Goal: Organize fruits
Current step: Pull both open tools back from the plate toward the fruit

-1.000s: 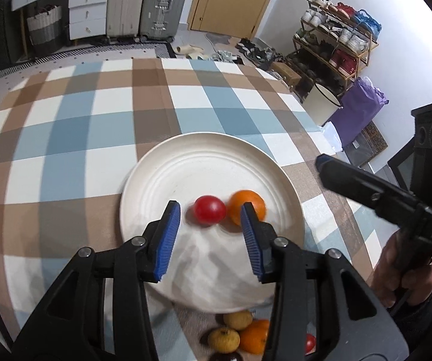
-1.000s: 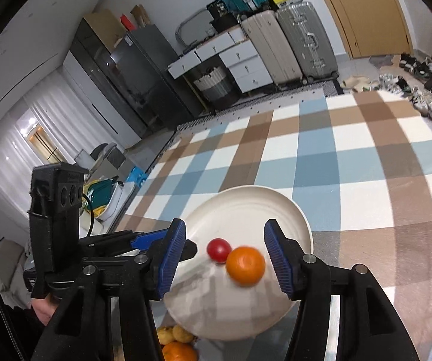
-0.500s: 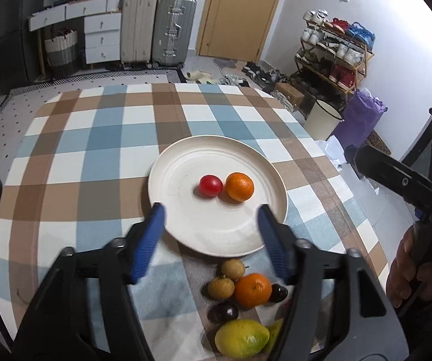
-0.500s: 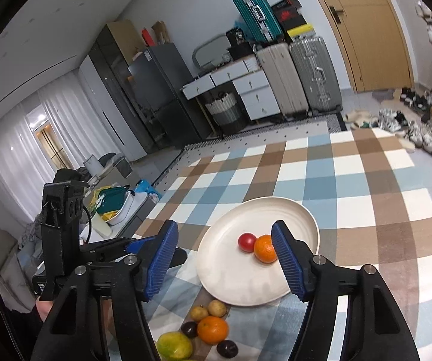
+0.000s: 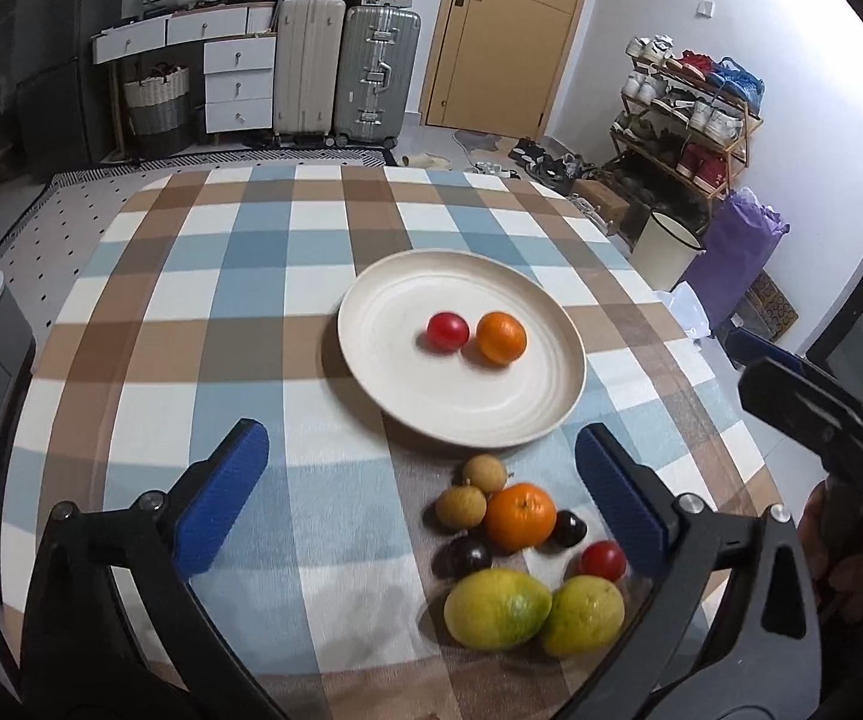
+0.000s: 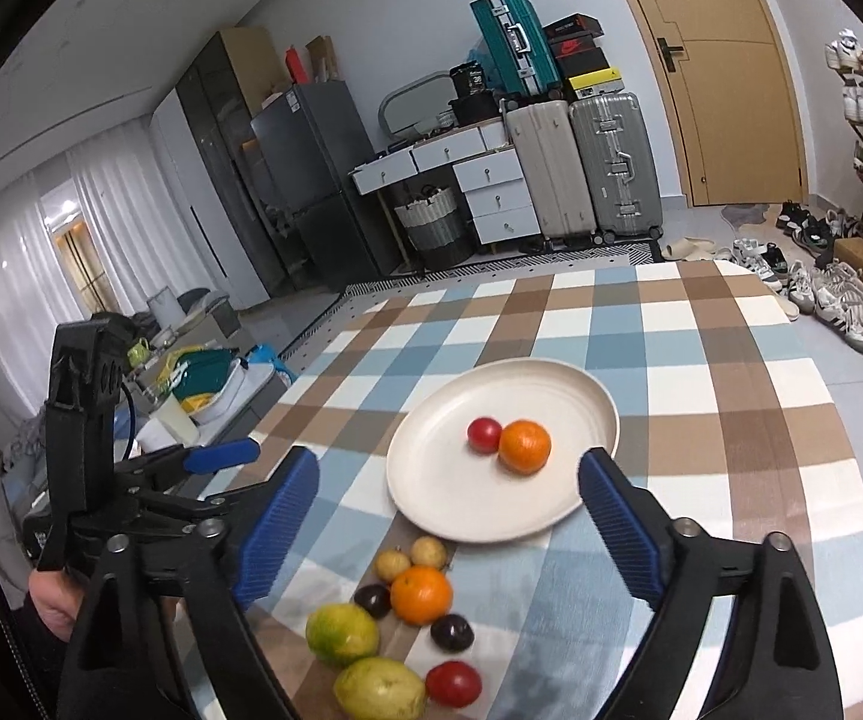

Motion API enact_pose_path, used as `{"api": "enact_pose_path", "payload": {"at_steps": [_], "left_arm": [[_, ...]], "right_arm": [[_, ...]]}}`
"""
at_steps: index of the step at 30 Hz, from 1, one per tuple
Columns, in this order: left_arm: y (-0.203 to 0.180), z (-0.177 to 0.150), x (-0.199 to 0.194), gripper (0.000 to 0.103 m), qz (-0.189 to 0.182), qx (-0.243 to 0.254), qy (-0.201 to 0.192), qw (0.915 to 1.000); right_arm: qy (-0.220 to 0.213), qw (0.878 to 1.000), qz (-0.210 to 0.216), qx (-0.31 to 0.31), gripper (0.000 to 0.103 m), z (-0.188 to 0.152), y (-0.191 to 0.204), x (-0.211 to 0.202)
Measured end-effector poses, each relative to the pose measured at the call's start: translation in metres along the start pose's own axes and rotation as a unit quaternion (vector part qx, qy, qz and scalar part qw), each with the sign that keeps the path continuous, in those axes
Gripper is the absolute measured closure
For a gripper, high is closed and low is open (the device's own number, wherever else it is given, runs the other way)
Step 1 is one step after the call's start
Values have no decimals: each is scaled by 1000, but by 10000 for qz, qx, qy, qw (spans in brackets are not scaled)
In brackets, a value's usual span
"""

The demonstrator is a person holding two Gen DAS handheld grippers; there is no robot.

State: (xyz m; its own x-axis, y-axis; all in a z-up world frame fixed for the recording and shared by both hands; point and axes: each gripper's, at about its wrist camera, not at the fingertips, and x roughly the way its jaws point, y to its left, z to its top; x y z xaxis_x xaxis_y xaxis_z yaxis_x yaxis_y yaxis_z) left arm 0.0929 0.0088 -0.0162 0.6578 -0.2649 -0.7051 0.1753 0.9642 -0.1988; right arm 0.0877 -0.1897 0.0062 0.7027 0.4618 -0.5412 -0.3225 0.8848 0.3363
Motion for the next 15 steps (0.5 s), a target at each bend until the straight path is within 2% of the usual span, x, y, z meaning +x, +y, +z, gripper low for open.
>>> {"api": "enact_pose_path", "payload": {"at_steps": [9,15], "left_arm": [[-2,-34,4,1,-61,2,289,9996],[-1,-55,18,1,-271,-137,643,9975]], "right_arm": [[85,9995,-254,-153,4,-25,12,-13],[147,9992,-308,-208,3,-38,18,-21]]}}
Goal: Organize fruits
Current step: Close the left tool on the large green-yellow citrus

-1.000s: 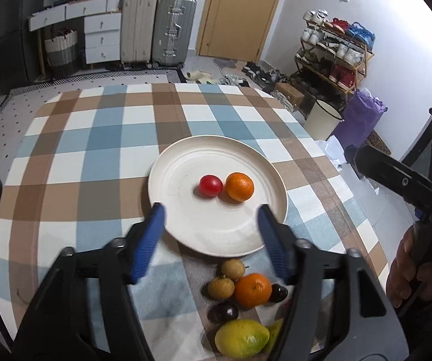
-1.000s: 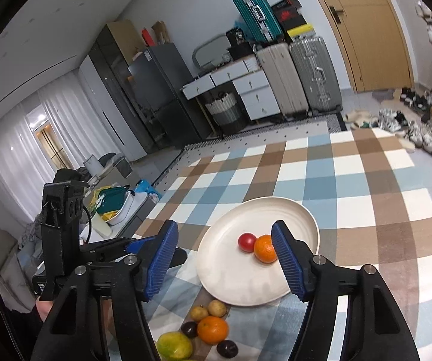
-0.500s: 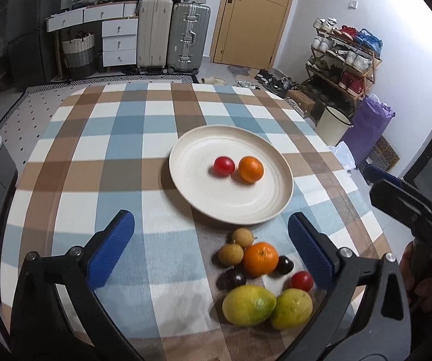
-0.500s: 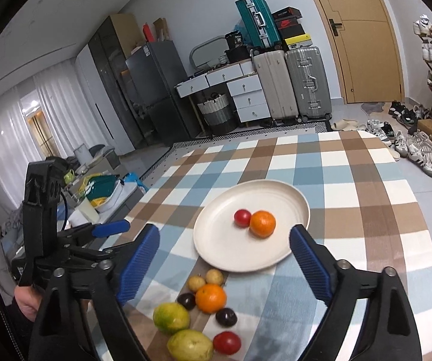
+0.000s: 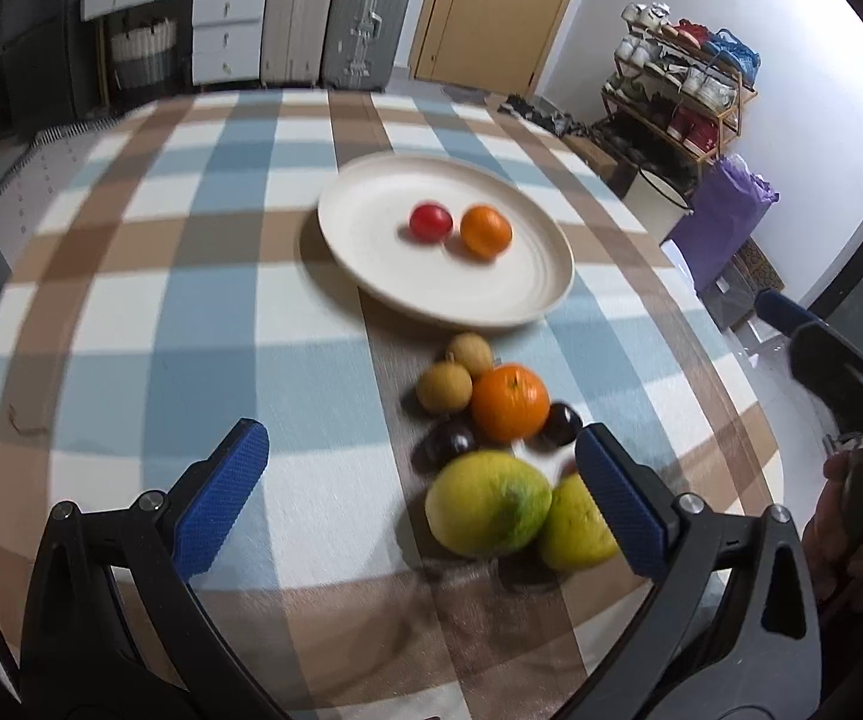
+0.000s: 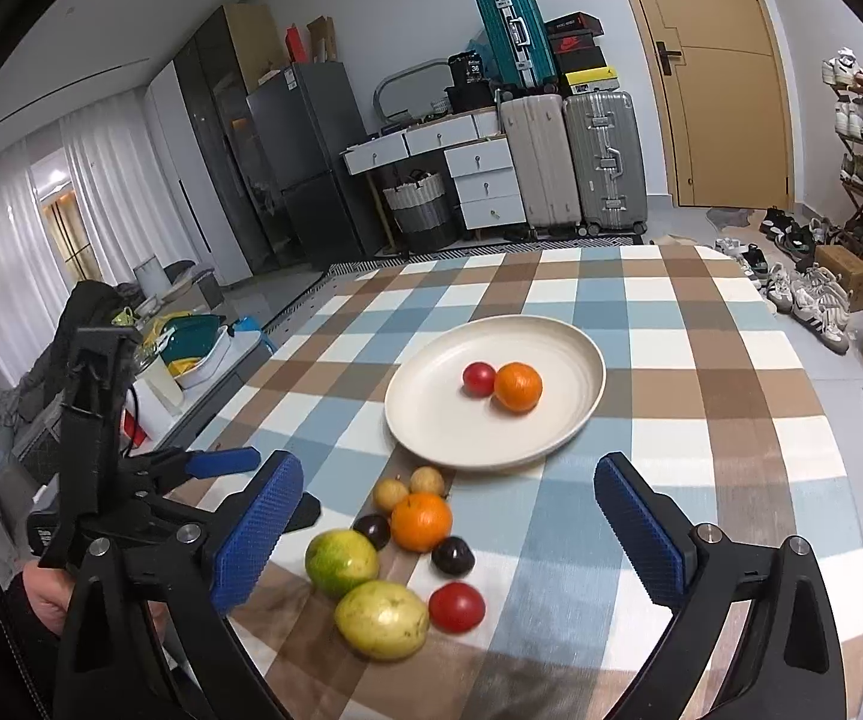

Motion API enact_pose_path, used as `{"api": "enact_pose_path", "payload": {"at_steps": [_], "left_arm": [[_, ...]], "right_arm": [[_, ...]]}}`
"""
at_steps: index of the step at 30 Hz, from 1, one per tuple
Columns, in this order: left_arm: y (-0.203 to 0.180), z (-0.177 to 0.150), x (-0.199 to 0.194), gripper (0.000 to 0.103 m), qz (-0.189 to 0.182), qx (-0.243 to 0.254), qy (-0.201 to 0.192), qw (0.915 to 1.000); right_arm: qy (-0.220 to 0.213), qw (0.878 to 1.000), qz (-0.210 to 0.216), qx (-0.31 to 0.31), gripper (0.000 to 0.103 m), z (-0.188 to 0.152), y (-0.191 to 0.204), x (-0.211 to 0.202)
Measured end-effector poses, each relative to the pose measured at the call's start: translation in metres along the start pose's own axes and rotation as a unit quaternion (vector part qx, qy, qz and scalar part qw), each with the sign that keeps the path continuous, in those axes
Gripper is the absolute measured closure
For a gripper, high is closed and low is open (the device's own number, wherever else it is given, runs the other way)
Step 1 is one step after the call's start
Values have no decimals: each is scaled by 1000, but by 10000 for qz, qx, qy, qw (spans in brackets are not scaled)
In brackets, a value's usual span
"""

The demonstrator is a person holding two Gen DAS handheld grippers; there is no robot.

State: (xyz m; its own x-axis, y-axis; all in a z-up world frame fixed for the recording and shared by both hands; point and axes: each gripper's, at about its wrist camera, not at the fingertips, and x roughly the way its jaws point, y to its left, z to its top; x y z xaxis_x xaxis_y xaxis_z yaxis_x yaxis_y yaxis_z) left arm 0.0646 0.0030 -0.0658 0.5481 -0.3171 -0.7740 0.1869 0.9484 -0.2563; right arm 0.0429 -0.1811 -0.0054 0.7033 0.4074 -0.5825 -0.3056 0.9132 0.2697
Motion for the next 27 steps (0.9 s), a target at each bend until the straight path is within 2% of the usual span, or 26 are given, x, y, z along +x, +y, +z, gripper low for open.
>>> {"api": "enact_pose_path", "payload": {"at_steps": [3,9,14,19,20,24,27], "left_arm": [[3,-6,11,1,-176,-158,217,9995],[8,-11,24,1,-456,-392,405,9974],[9,-13,30,8,-570,-424,478,9963],[5,-16,37,29,-704,-368,649,9947],[6,-17,37,31,-771,-402,651,9941],[10,-17,41,51,-1233,-564,733,9881],[13,-17,43,51,-1371,-677,727,9856]], "right_arm": [[-12,10000,-6,3,3,-4,1,-4],[-6,10000,-13,39,3,-7,1,-8],[-5,10000,-42,78,3,-11,-3,-9],[-1,9999,-54,112,3,-13,-5,-11],[2,9999,-48,115,3,-13,-5,-11],[8,9999,-52,112,3,-13,-5,-11],[6,9999,-49,127,3,-14,-6,-11]]}}
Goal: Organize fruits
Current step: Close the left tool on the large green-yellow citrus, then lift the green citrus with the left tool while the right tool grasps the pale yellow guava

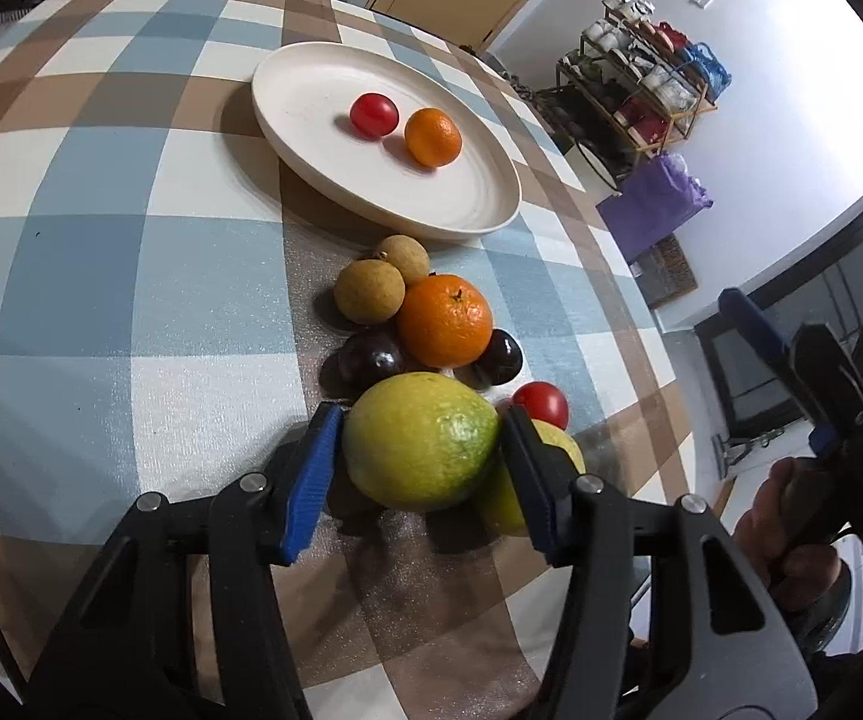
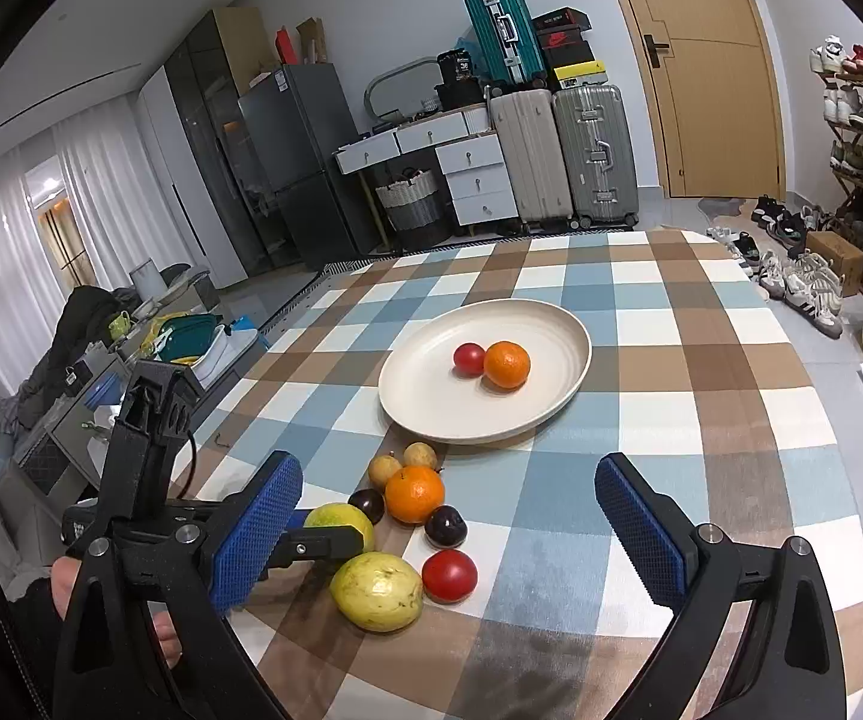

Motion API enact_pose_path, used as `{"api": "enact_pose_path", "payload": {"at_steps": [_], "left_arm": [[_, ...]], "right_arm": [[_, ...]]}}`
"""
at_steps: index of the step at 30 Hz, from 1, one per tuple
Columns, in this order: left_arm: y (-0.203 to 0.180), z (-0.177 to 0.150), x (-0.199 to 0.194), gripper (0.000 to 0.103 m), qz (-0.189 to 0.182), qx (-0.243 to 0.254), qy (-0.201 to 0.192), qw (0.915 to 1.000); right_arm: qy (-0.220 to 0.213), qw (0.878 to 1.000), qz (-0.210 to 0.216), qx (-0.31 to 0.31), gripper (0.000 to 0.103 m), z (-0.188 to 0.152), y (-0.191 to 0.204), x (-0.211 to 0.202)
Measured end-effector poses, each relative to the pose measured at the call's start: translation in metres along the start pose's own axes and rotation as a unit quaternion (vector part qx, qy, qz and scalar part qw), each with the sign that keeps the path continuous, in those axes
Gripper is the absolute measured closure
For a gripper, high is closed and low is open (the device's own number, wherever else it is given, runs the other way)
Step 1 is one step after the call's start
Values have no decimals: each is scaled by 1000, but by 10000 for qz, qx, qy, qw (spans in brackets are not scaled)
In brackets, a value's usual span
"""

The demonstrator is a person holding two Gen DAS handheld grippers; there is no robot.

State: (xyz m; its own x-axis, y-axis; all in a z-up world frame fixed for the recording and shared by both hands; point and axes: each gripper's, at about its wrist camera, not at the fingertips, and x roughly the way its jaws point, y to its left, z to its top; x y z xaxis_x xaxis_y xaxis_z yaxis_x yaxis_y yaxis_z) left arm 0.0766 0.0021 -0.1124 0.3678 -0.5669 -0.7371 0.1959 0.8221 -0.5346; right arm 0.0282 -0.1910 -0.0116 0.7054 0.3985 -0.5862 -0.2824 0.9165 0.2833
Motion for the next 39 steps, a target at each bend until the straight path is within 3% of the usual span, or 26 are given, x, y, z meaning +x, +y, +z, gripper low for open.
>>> {"api": "enact_pose_path", "payload": {"at_steps": [25,39], "left_arm": [[11,-5,-18,51,-32,-174,-151,9997],[15,-9,-51,51,27,-125,-467,9988]], "right_arm": [[66,9997,215,49,3,-7,2,6],[578,9970,512,107,3,-36,18,30]]}}
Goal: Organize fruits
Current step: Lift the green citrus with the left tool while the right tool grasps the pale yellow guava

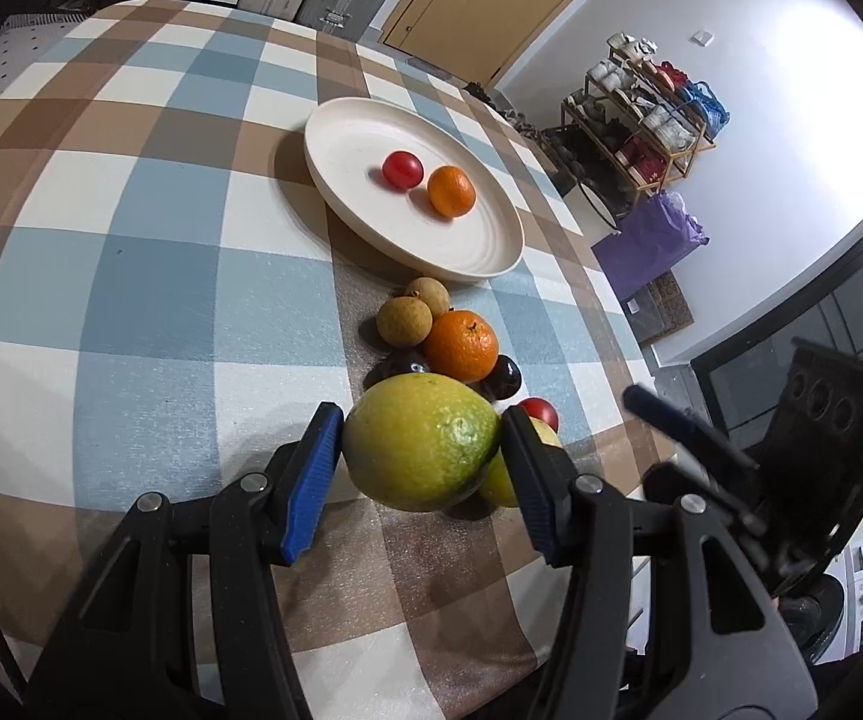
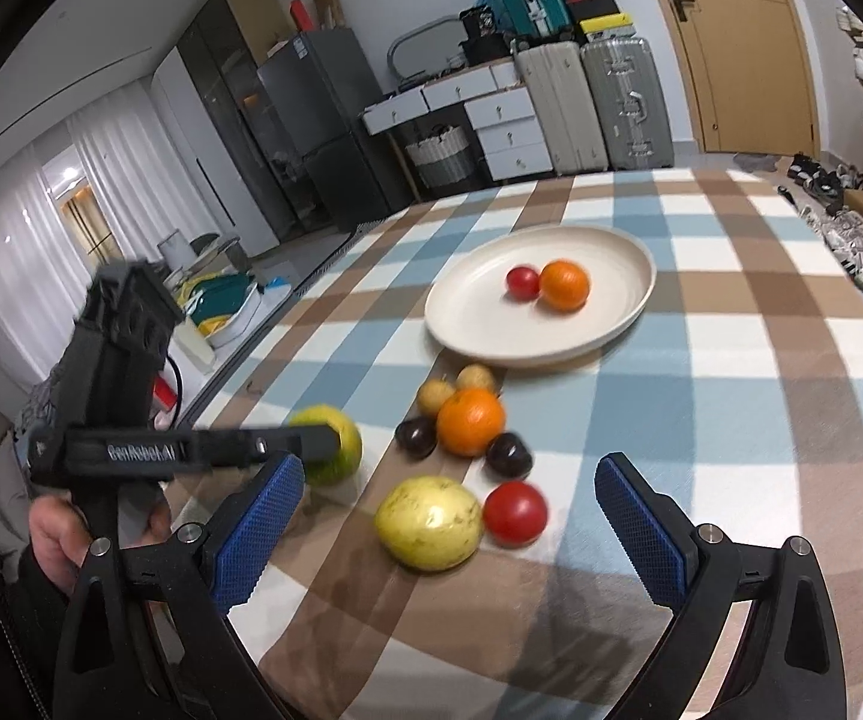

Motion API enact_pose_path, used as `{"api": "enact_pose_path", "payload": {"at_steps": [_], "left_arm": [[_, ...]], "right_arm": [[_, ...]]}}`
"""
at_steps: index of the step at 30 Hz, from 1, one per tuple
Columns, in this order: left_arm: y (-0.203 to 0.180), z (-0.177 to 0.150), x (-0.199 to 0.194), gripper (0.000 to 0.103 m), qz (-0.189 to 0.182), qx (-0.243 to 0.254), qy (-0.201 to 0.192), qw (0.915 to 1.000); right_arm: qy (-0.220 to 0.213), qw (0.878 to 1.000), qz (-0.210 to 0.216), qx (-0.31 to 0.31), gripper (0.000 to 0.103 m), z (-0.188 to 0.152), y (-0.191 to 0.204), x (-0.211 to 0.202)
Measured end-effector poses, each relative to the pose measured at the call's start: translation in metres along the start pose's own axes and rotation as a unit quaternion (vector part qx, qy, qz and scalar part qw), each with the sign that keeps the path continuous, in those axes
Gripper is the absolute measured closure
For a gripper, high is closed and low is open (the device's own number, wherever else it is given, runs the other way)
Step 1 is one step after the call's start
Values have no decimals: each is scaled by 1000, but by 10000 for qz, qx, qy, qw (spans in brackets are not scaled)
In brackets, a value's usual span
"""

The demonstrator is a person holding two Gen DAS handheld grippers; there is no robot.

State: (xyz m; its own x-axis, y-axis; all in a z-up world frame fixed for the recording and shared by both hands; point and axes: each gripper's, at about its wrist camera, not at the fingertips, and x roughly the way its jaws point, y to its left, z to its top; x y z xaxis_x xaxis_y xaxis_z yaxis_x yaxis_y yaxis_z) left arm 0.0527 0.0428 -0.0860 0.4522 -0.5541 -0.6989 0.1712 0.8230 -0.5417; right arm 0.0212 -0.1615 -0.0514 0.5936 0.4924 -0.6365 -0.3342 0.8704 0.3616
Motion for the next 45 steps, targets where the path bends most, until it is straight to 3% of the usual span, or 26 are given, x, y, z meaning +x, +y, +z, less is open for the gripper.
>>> {"api": "enact_pose_path", "payload": {"at_steps": [9,19,35,40,42,44,45], "left_arm": [[9,-3,-14,51,-7,-86,-115,9999],[20,-7,-17,51,-49,-173,-125,9998],[36,-9,-20,51,-54,-323,-166,9993],[36,-9,-21,51,-52,-297,-176,9994],[36,-10,-21,51,-48,-265,-190,9995],[36,-10,-21,51,-58,-265,-197,9994],[36,-10,-20,51,-55,-259,-199,9995]], "right_arm": [[213,9997,124,-12,5,-15,10,11],[391,9989,204,174,14,-23,20,25],[567,9966,-517,-316,18,-22,39,54],[606,9930,-780,-645,26,-25,46,57],[641,9915,-860,-732,33,-27,46,59],[697,9899,-957,-777,48,-30,45,60],[781,9890,-999,-758,50,-31,43,63]]}}
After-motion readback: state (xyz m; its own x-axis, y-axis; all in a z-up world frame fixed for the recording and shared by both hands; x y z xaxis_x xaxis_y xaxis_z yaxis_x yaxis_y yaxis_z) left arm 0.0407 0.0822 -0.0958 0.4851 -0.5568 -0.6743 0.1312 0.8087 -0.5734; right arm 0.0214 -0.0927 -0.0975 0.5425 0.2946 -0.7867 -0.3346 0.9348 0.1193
